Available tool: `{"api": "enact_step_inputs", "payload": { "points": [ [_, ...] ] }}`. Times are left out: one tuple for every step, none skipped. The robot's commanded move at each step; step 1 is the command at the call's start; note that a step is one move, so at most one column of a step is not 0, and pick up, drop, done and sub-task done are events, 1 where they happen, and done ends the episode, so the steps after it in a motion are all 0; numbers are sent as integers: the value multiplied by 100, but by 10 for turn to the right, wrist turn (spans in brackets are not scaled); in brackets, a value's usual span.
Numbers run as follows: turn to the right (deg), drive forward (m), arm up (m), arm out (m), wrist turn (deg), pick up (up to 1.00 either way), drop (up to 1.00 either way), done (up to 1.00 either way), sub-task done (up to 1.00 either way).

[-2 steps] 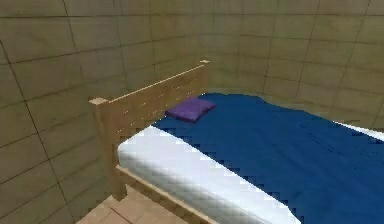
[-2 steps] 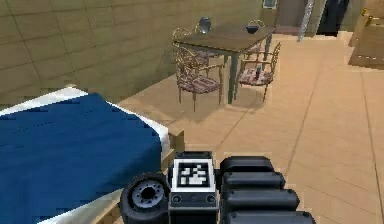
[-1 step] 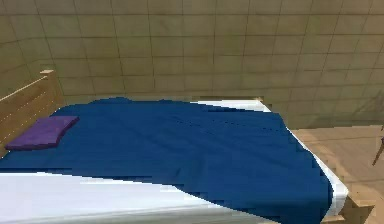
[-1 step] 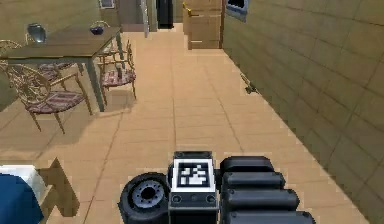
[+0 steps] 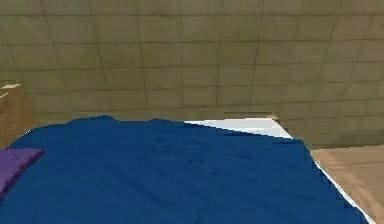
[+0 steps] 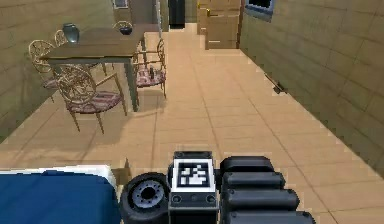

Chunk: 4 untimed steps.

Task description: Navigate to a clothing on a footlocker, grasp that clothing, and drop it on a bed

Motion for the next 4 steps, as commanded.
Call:
{"api": "enact_step_inputs", "payload": {
  "points": [
    [450, 0, 0, 0, 0, 0, 0, 0, 0],
    [450, 0, 0, 0, 0, 0, 0, 0, 0],
    [450, 0, 0, 0, 0, 0, 0, 0, 0],
    [300, 0, 0, 0, 0, 0, 0, 0, 0]
  ]
}}
